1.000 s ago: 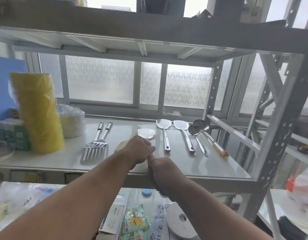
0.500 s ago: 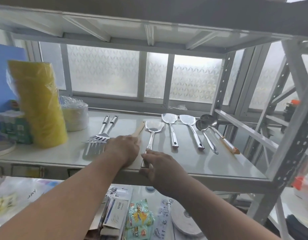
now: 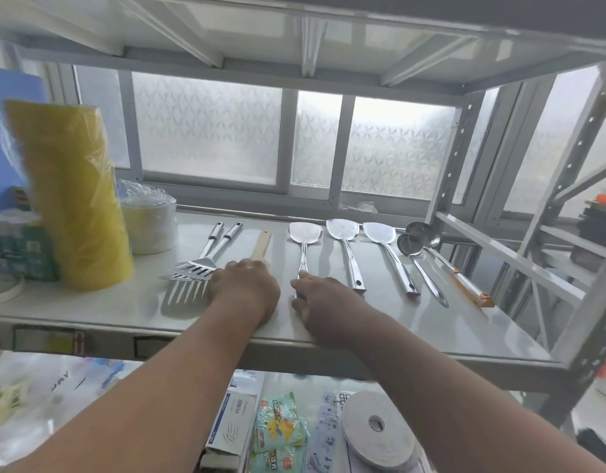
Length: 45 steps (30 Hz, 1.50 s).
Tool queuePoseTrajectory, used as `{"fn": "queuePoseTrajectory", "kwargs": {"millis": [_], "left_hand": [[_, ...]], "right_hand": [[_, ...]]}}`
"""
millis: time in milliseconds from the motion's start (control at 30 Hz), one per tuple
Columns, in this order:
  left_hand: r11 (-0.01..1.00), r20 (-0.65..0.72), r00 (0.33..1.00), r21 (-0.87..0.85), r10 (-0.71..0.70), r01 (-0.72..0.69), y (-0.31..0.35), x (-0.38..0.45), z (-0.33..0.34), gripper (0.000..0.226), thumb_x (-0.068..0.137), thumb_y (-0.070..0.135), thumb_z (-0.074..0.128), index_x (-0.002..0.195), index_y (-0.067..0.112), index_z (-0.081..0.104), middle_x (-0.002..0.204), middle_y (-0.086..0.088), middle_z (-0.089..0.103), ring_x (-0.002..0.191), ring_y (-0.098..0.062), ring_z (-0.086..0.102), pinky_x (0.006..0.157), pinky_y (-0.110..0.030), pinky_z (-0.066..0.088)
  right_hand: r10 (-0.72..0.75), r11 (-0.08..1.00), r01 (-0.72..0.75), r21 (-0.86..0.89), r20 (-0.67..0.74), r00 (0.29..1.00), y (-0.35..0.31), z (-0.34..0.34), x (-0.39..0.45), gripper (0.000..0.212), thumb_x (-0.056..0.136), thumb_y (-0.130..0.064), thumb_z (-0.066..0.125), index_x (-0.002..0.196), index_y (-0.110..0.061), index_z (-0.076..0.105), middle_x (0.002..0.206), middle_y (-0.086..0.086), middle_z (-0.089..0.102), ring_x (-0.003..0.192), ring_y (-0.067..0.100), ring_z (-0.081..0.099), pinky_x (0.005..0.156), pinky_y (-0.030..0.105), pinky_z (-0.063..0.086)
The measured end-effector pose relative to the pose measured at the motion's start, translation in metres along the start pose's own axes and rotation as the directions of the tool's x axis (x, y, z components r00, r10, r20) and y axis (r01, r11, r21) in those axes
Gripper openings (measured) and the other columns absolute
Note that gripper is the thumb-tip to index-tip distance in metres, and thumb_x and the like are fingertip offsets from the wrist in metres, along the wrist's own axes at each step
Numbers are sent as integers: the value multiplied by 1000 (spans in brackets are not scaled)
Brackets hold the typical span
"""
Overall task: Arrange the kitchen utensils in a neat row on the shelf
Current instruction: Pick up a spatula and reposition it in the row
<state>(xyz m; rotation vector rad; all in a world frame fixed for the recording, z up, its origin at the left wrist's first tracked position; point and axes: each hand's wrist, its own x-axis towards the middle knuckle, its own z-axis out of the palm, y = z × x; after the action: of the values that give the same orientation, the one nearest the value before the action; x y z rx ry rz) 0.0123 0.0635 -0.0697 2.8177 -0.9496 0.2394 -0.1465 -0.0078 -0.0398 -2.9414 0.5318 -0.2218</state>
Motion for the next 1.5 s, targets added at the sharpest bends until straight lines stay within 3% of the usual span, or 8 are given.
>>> {"fn": "queuePoseTrajectory", "kwargs": {"millis": [100, 333, 867, 1267, 1500], "left_hand": [[1000, -23, 1000, -21, -20, 20, -3, 1, 4, 53, 89, 35, 25, 121, 23, 66, 126, -10, 66, 120, -35, 57, 96, -50, 45], [999, -51, 999, -43, -14, 12, -3, 2, 8, 49, 91, 35, 28, 119, 22, 66, 128, -9, 66, 122, -33, 53, 99, -47, 45], [996, -49, 999, -92, -18, 13, -4, 0, 9, 49, 87, 38, 30, 115, 21, 65, 126, -10, 66, 120, -33, 53, 96, -47, 46], [994, -42, 999, -109, -18, 14, -3, -6, 3, 49, 88, 38, 31, 118, 21, 66, 128, -9, 66, 120, -33, 52, 99, -46, 46], [987, -78, 996, -156, -49, 36, -3, -7, 1, 52, 87, 50, 44, 117, 17, 69, 120, -11, 67, 118, -35, 55, 98, -45, 49]], "right_hand": [[15, 1000, -15, 1, 26, 1000, 6, 0, 12, 39, 106, -29, 42, 142, -15, 50, 165, 1, 28, 145, 23, 35, 108, 33, 33], [61, 991, -59, 121, -17, 998, 14, 11, 25, 41, 106, -31, 40, 143, -15, 49, 165, 0, 28, 147, 24, 32, 118, 38, 28], [97, 988, -94, 119, -24, 995, 19, 17, 34, 44, 108, -27, 33, 150, -15, 39, 168, -3, 17, 150, 20, 26, 112, 34, 26], [125, 985, -120, 124, -36, 991, 24, 24, 41, 48, 107, -27, 31, 154, -14, 33, 169, 0, 14, 153, 18, 19, 118, 33, 19], [128, 968, -112, 224, -62, 990, 23, 26, 39, 67, 104, -44, 38, 162, -23, 12, 170, -4, 3, 155, 11, 4, 121, 30, 6]]}}
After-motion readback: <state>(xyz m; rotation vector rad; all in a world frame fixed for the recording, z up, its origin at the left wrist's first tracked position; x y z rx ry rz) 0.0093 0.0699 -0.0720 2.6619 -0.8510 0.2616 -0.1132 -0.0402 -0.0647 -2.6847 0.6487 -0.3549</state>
